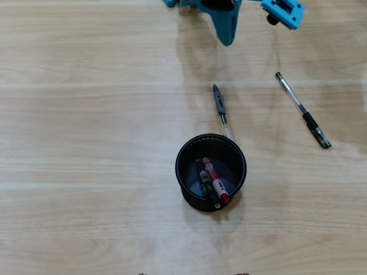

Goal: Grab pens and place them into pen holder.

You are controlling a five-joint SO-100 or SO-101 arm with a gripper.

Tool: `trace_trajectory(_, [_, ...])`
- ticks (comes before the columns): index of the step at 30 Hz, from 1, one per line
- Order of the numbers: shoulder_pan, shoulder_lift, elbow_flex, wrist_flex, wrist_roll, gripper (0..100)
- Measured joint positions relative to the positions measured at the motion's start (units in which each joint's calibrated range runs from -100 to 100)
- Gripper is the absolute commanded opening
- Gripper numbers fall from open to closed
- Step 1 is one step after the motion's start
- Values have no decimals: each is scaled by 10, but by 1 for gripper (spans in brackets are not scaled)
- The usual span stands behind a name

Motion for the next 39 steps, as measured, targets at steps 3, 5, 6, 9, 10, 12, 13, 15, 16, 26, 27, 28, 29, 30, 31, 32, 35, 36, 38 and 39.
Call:
trace_trajectory(3, [-30,45,-16,-22,44,2])
trace_trajectory(5, [-33,84,-38,-25,76,2])
trace_trajectory(6, [-34,105,-49,-26,88,2])
trace_trajectory(9, [-26,180,-74,-33,88,2])
trace_trajectory(10, [-15,211,-78,-32,75,2])
trace_trajectory(12, [11,278,-78,-29,28,2])
trace_trajectory(13, [23,312,-79,-18,-4,2])
trace_trajectory(15, [35,362,-81,19,-83,3])
trace_trajectory(16, [35,372,-81,32,-125,4])
trace_trajectory(26, [-4,388,-158,19,-296,28])
trace_trajectory(27, [-4,388,-159,17,-297,28])
trace_trajectory(28, [-4,388,-159,15,-297,27])
trace_trajectory(29, [-4,388,-159,11,-297,26])
trace_trajectory(30, [-4,388,-159,10,-297,26])
trace_trajectory(31, [-4,388,-159,9,-297,26])
trace_trajectory(32, [-4,388,-159,9,-297,26])
trace_trajectory(35, [0,399,-160,9,-300,26])
trace_trajectory(36, [1,407,-160,9,-305,26])
trace_trajectory(38, [0,427,-160,4,-319,26])
trace_trajectory(39, [0,438,-160,-4,-323,26])
